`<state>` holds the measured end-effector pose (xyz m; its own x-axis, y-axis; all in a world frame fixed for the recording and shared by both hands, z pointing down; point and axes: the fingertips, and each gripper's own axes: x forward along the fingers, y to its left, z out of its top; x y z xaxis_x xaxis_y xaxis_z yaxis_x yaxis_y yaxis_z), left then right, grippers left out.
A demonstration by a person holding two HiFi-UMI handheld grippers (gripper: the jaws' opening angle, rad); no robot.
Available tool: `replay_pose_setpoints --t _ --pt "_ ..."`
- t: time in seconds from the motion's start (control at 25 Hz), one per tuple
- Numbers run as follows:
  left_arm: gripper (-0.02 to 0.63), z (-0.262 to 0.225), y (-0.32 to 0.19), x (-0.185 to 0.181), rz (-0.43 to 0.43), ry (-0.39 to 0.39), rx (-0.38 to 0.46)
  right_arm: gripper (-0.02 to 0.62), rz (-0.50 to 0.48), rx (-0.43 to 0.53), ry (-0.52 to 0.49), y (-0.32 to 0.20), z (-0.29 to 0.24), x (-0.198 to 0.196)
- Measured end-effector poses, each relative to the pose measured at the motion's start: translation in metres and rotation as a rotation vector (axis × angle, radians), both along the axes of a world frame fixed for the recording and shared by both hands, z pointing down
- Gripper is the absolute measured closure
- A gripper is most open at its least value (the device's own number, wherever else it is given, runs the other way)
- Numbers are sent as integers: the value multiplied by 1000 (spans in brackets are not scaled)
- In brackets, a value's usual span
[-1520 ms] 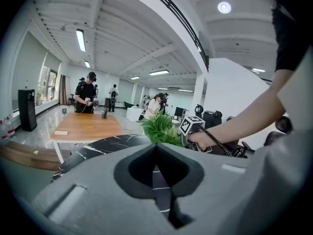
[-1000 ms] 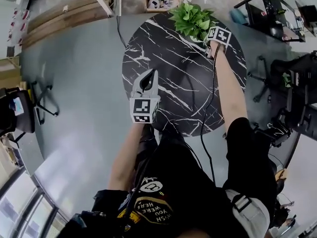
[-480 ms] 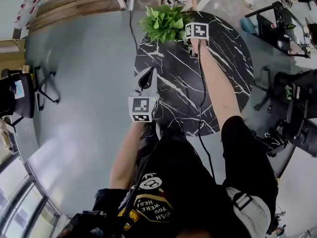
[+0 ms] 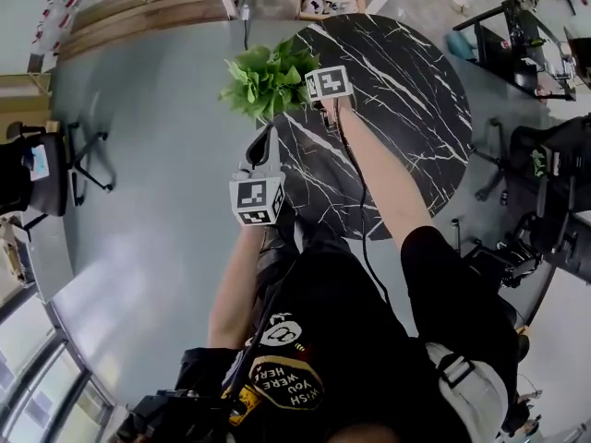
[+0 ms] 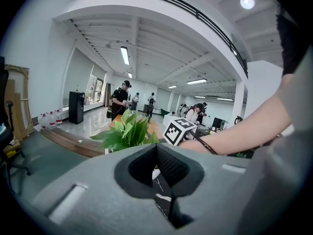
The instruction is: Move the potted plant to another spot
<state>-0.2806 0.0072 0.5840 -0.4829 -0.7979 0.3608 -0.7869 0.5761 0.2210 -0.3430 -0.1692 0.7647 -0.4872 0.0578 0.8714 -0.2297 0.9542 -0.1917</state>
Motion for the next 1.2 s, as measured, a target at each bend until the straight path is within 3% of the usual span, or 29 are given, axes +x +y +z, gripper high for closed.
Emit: replay_pose_setpoints --t 0.32,0.64,0.88,1.0,1.2 --pt "601 0 13 16 -4 -6 1 568 -2 2 -47 28 -1 21" --pt "601 0 15 21 -7 -1 2 494 56 -20 -137 21 -4 34" --pt "601 2 8 27 12 7 -11 440 48 -16 -162 19 -11 37" --pt "601 2 2 34 35 3 -15 382 67 -45 -196 16 -16 44" --pt "601 -3 0 39 49 3 -12 388 92 -49 -230 12 -32 63"
